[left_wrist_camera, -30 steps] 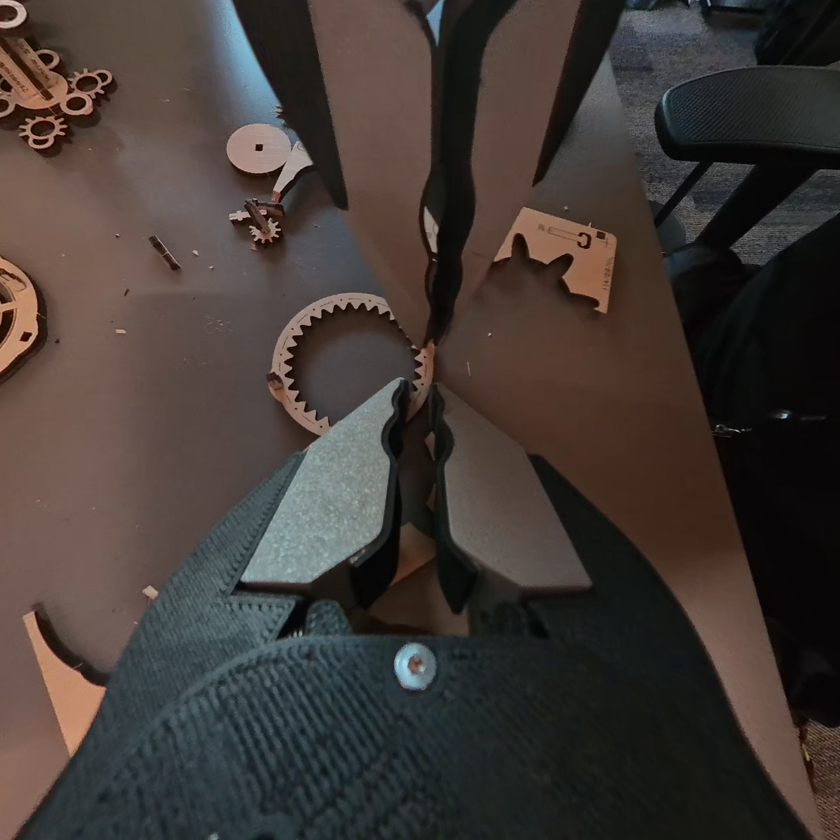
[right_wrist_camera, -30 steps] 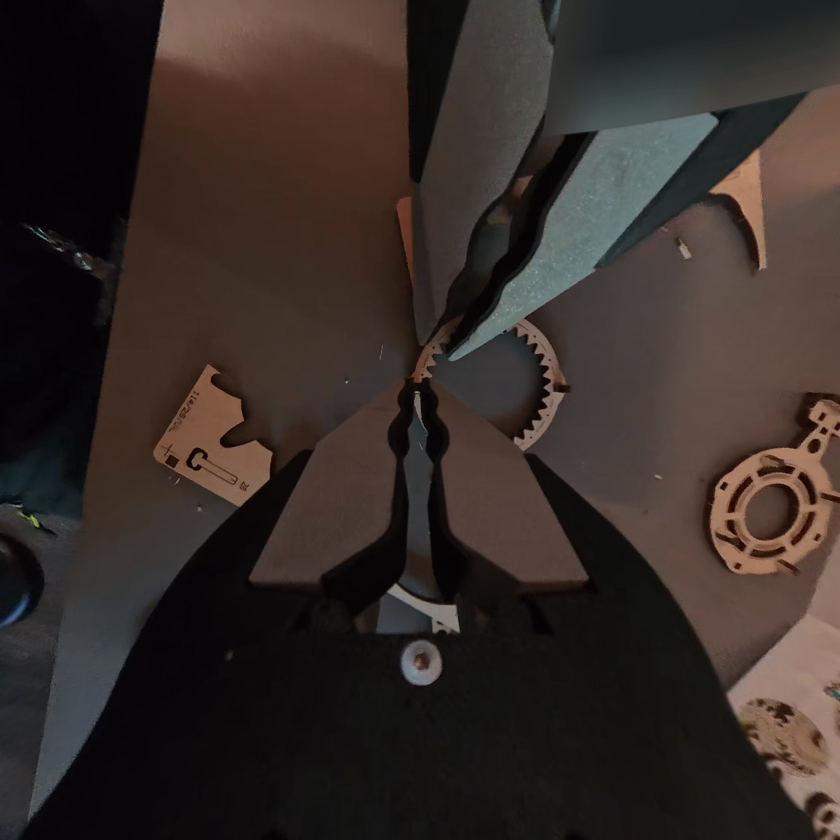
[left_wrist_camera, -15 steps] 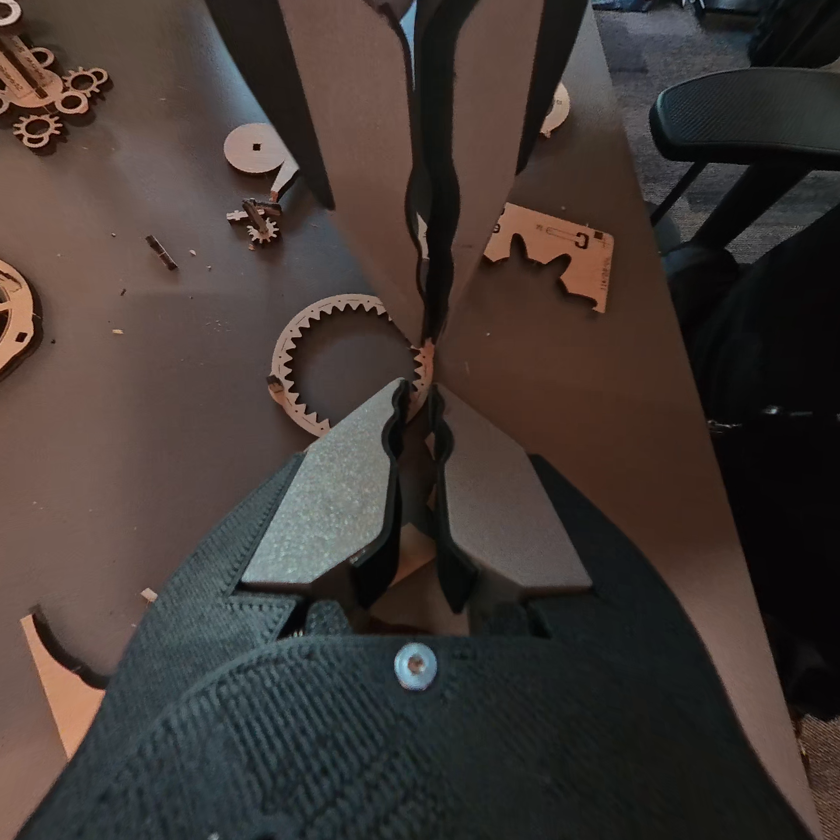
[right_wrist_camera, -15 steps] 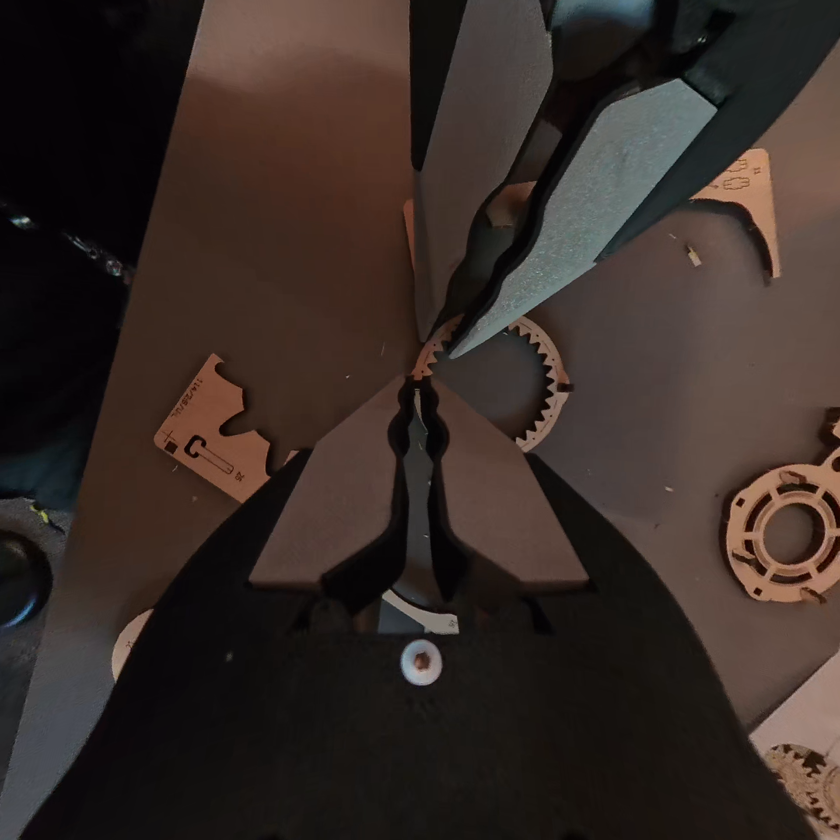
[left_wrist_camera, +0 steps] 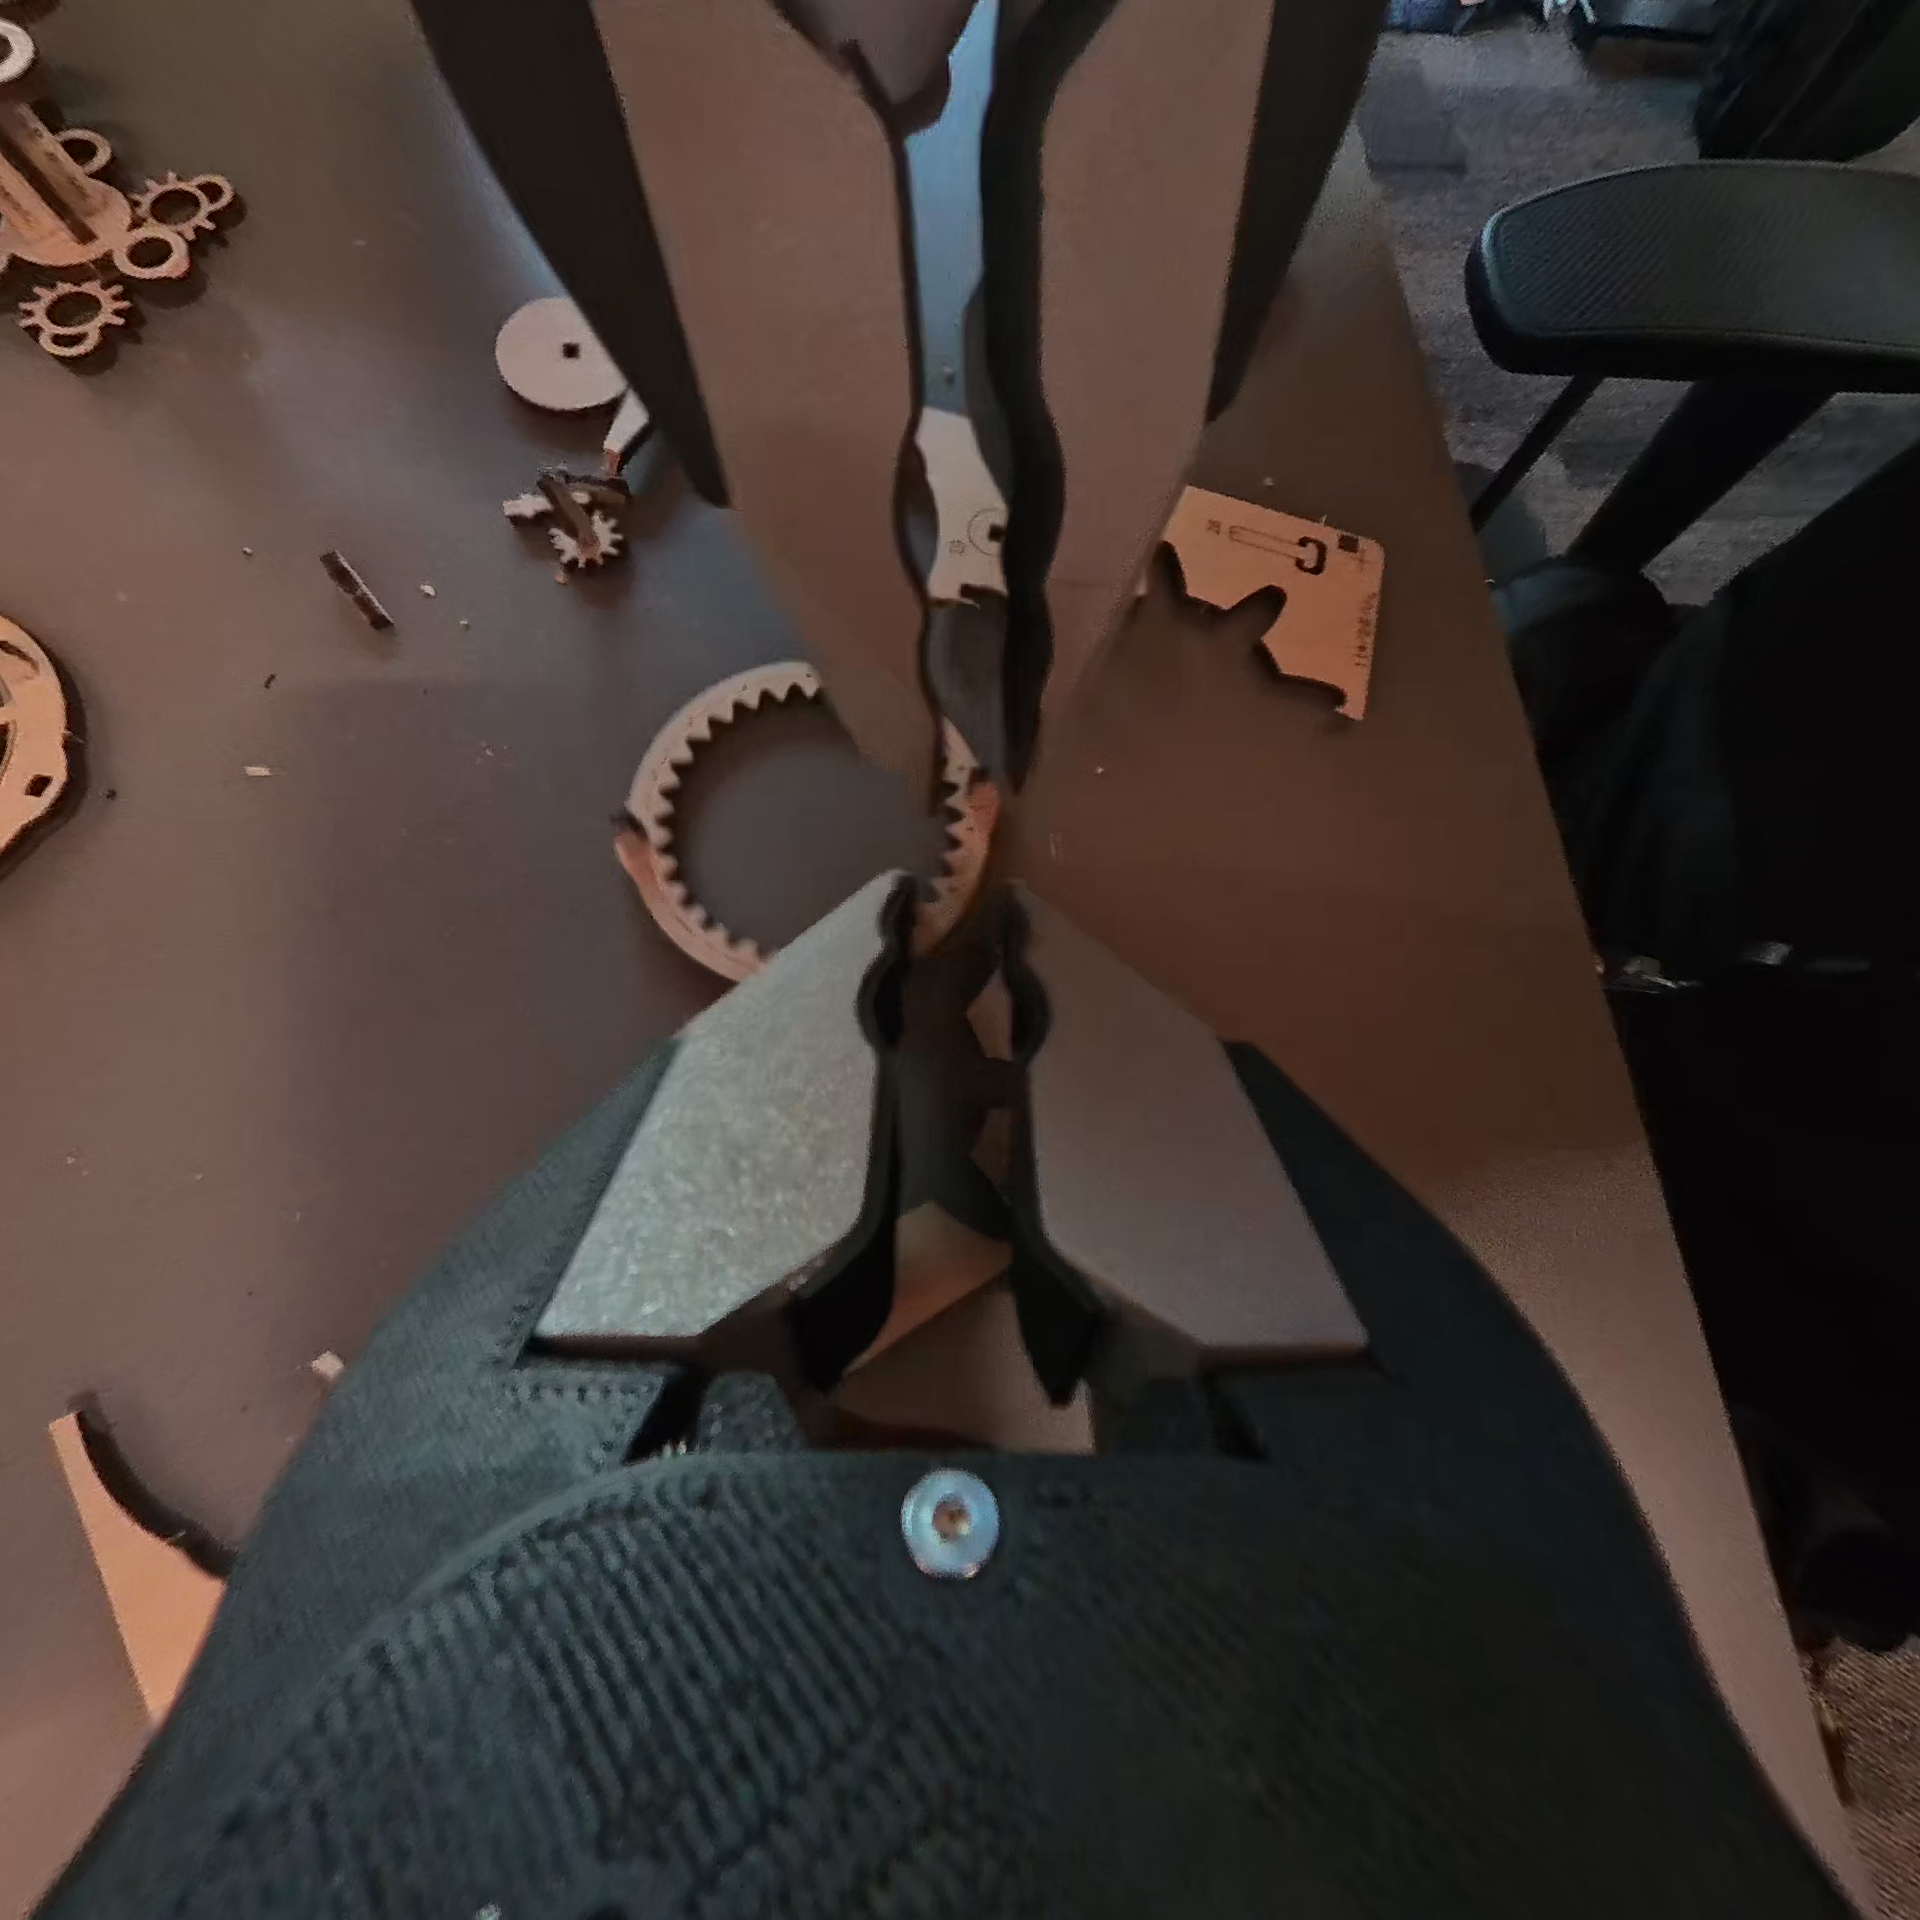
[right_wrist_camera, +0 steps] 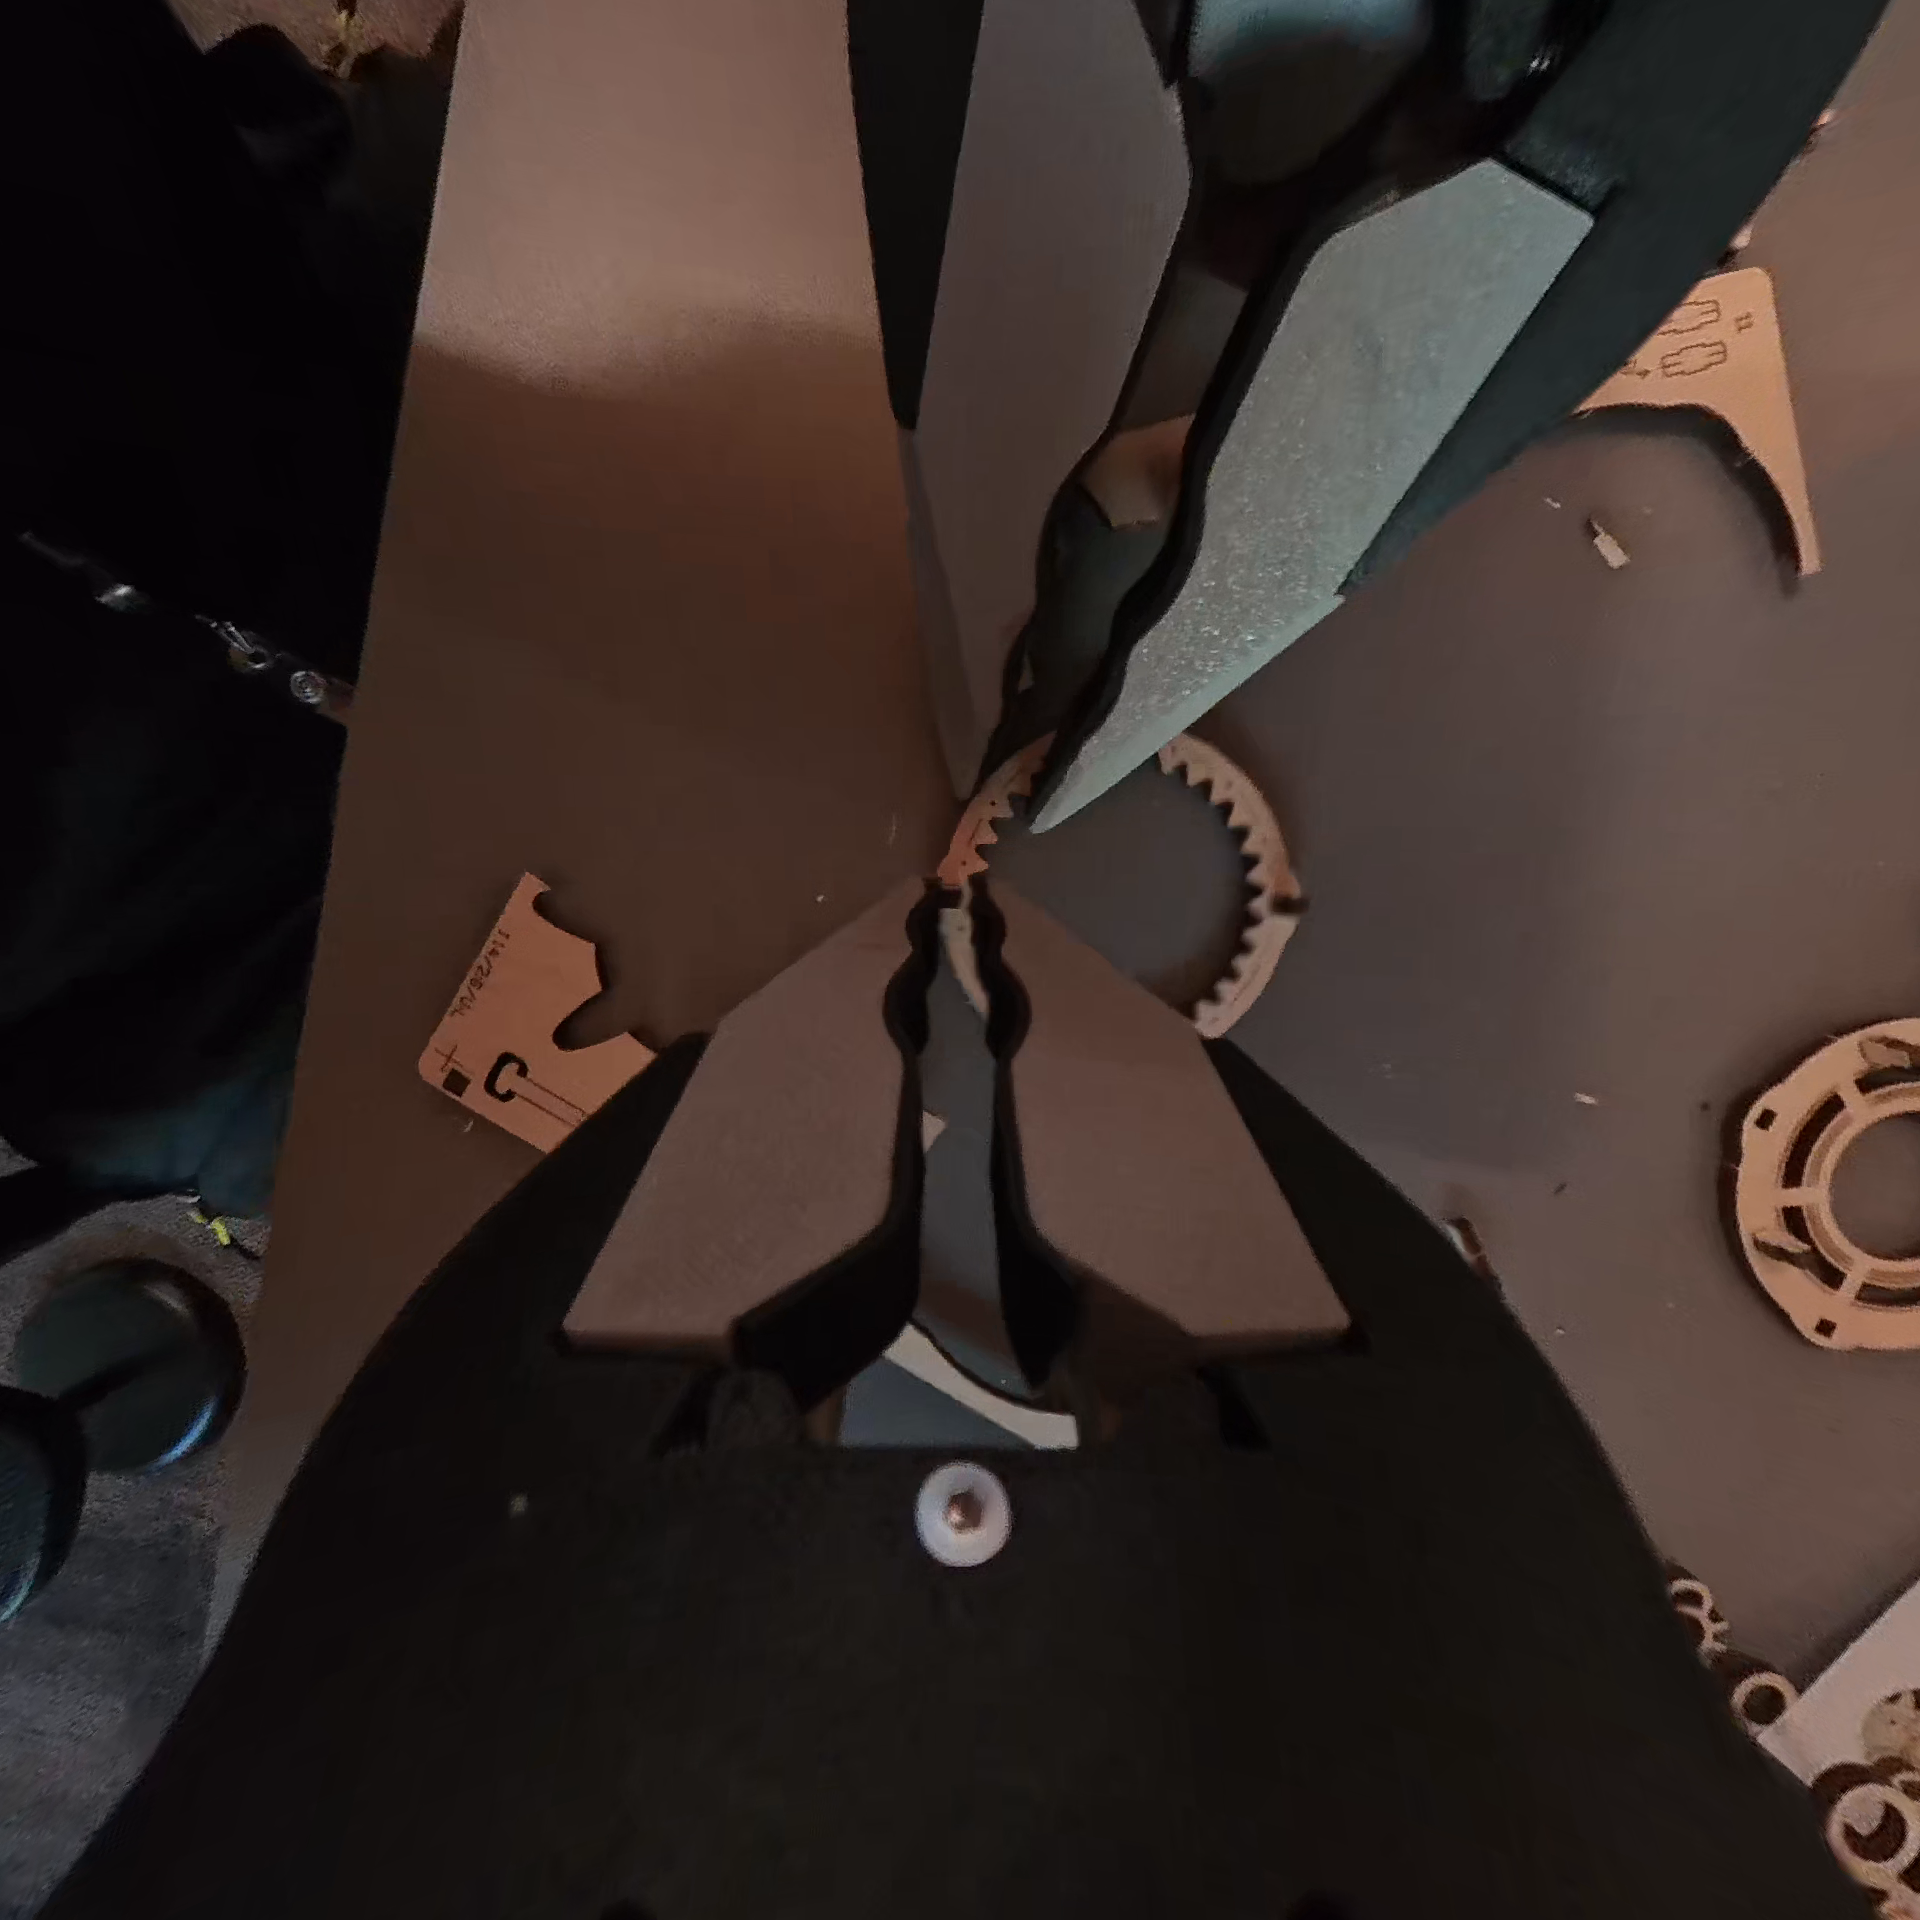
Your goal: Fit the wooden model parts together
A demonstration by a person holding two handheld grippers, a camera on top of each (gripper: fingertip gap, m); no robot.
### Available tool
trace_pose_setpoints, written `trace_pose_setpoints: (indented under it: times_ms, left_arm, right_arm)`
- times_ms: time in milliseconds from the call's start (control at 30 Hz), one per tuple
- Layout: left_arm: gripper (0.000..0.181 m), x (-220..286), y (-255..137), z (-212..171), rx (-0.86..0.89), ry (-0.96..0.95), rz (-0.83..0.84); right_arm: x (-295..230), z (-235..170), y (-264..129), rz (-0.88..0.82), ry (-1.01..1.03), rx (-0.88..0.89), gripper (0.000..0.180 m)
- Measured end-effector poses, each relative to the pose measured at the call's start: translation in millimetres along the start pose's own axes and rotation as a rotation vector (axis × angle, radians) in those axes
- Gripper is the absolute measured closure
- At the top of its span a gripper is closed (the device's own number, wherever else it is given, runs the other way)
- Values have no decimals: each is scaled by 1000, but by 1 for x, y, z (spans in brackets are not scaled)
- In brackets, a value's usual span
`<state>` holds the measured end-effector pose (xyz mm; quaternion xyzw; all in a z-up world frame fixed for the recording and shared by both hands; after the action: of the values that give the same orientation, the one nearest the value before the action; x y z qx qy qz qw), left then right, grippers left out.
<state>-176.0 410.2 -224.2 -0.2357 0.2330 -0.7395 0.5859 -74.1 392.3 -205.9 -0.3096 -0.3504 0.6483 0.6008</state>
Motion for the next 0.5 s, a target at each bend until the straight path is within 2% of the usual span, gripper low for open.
trace_pose_setpoints:
  times_ms: [67, 133, 200, 333, 500]
  left_arm:
    - [147, 0, -4, 2, 33, 7, 21]
    - [143, -1, -16, 7, 83, -11, 47]
    - [130, -6, -36, 10, 130, -44, 105]
    - [130, -1, -87, 7, 201, -89, 261]
    - [134, 28, -155, -27, 38, -167, 585]
  right_arm:
    - [6, 2, -2, -45, 3, 34, 161]
    - [14, 5, -5, -66, 17, 59, 159]
    - [23, 5, -9, -98, 42, 37, 151]
    - [28, 5, -33, -216, 113, 89, 150]
    - [23, -12, -61, -365, 215, 253, 152]
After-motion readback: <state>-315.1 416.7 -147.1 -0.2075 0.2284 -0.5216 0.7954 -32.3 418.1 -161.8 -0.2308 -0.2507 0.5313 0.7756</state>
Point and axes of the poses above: each gripper's, where its closed fingertips meet, y out along the fingers, z out of its top, x = y × z across the jaws, the point moved 8 cm from there along -y, back along the fingers, and after that the axes turned 4 degrees about x, right-handed, at the moved point
